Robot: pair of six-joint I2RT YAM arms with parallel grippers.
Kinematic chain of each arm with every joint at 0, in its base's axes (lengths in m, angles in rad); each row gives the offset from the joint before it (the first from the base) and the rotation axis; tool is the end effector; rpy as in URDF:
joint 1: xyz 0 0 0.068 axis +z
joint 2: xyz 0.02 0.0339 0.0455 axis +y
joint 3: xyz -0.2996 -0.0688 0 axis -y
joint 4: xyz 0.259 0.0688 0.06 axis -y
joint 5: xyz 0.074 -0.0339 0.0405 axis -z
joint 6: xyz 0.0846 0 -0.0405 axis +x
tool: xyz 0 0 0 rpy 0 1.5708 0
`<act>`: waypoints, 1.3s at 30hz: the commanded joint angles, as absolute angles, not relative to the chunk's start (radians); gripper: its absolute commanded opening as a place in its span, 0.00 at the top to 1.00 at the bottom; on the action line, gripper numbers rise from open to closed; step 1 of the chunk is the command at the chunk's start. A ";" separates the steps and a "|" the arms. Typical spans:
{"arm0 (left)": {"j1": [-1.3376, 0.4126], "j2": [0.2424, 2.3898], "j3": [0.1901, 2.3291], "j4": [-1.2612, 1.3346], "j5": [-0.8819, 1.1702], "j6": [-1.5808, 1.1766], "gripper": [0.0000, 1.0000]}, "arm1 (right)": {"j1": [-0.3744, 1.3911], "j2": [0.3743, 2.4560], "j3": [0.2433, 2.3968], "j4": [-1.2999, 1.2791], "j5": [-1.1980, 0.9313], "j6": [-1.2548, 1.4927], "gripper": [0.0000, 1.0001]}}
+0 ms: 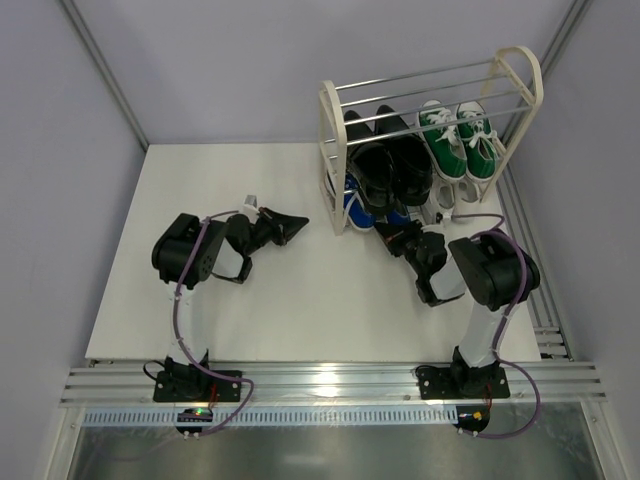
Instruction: Place and organize the shoes onto the shoe shelf
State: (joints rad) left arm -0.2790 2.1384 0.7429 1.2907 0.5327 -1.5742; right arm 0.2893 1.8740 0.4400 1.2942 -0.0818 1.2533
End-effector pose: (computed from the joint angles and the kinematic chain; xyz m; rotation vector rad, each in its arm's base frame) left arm 0.4029 -0.1601 0.1062 -0.8030 1.8642 -1.7420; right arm 0.3440 0.1096 0.1290 0.8062 1.6841 1.1852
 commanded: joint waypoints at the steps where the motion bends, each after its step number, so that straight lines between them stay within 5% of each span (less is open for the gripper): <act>1: -0.278 2.151 0.739 1.505 0.551 -1.580 1.00 | 0.298 1.803 0.365 1.373 -0.018 1.230 0.96; 13: -0.278 2.168 0.724 1.543 0.560 -1.595 1.00 | 0.229 1.651 0.103 1.419 0.143 1.216 0.96; 39: -0.278 2.154 0.726 1.532 0.565 -1.597 1.00 | 0.176 1.898 0.445 1.442 -0.069 1.265 0.96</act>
